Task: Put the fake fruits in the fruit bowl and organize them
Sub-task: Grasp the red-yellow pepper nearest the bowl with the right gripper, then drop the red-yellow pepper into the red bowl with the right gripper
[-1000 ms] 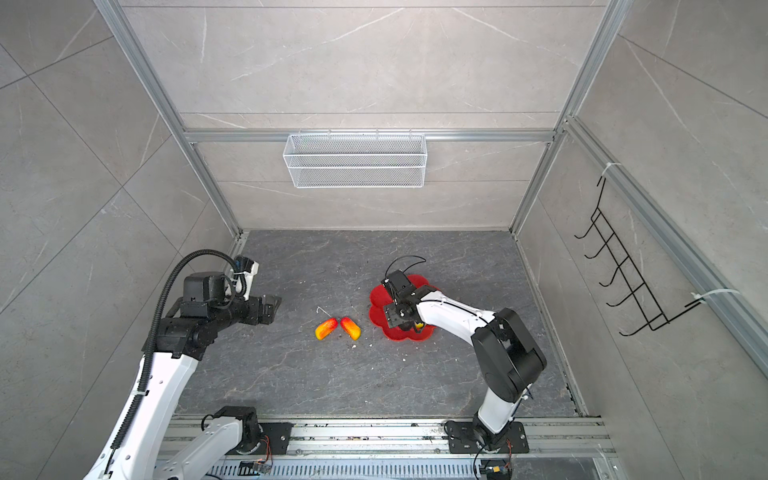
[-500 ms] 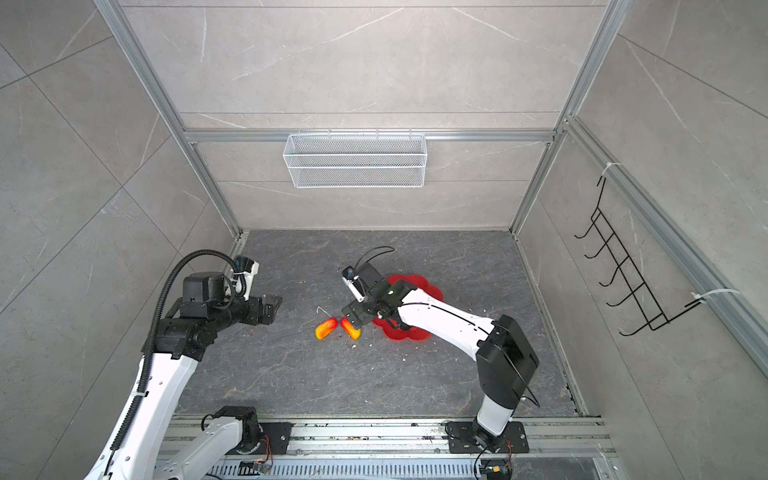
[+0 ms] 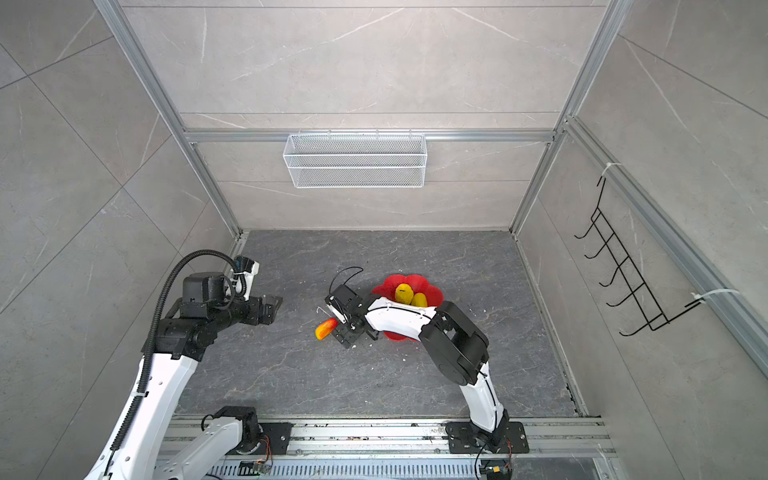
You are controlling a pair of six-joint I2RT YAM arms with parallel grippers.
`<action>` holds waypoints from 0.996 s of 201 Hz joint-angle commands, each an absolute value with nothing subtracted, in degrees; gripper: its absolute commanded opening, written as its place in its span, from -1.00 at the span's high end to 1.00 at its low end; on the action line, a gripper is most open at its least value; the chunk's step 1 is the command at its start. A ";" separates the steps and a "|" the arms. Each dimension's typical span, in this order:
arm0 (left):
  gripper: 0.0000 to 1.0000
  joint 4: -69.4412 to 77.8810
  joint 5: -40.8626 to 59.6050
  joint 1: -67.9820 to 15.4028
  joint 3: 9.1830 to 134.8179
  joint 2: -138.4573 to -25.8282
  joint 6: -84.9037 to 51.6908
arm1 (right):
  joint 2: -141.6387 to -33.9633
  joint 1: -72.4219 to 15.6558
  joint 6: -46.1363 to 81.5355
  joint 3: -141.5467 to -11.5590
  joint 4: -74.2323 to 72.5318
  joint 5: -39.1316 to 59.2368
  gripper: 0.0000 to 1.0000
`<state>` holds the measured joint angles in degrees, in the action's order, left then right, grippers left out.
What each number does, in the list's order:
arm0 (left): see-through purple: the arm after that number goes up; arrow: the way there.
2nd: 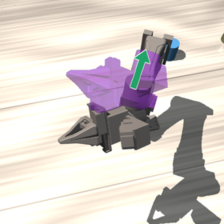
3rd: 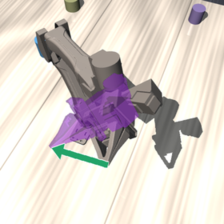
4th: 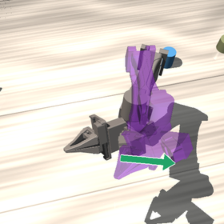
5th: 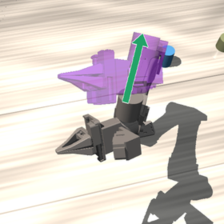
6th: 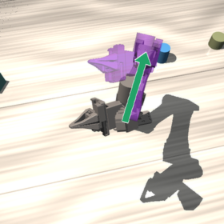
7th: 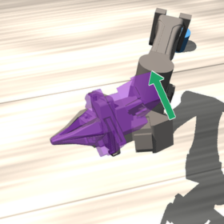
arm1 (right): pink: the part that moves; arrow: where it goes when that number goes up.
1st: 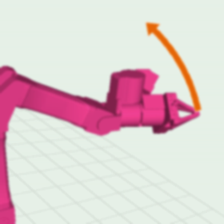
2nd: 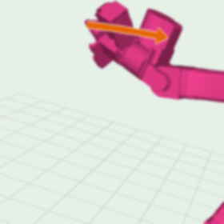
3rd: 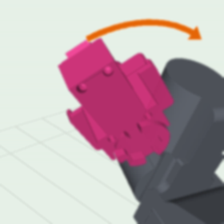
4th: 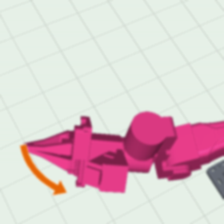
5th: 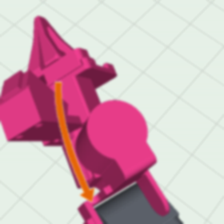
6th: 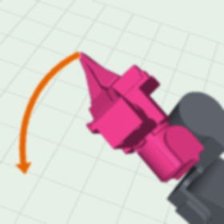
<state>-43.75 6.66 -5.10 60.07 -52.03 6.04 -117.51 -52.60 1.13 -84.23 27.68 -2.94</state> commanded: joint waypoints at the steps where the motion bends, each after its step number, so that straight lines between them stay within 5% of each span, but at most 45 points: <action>1: -1.00 -42.97 8.34 -4.75 60.31 -51.34 6.02 | -119.74 -52.47 1.12 -87.02 26.54 -2.63 -0.44; 89: -1.00 -42.96 8.18 -4.76 60.33 -51.24 6.06 | -121.44 -52.49 1.73 -89.36 27.70 -4.54 0.48; 200: -1.00 -42.87 8.57 -4.79 60.45 -51.59 6.06 | -101.44 -40.84 9.65 -77.77 25.46 -11.10 0.54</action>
<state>-43.72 7.16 -5.10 60.07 -52.01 6.04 -103.26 -44.77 4.27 -81.45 26.57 -7.84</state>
